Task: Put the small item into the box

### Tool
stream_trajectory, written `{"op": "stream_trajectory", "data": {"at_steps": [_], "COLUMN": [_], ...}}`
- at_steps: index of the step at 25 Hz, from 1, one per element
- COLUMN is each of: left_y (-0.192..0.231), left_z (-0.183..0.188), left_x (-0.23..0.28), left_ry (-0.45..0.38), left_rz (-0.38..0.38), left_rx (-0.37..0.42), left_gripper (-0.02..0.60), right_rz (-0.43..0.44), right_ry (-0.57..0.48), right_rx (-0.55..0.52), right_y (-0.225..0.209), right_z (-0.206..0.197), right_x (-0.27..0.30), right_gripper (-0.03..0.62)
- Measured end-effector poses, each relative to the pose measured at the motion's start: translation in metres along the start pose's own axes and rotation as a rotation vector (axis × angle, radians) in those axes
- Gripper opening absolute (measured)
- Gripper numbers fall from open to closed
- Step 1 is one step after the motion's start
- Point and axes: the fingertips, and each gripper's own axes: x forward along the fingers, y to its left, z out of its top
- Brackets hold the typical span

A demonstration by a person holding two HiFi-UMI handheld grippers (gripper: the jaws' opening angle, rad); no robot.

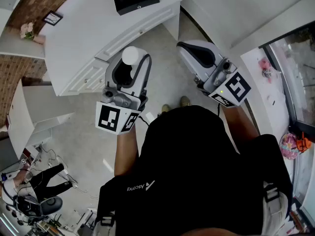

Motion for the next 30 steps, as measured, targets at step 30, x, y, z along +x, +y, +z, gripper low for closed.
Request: {"op": "stream_trajectory", "data": {"at_steps": [30], "left_y": [0.051], "left_z": [-0.030], "left_x": [0.114], "left_ry": [0.055], "left_rz": [0.134], "left_rx": [0.045], "left_gripper": [0.172], "right_rz": [0.047], "right_ry": [0.001], "right_rx": [0.059], "right_y": [-0.124], "right_z": [-0.019], "right_x": [-0.016], "right_gripper": [0.002]}}
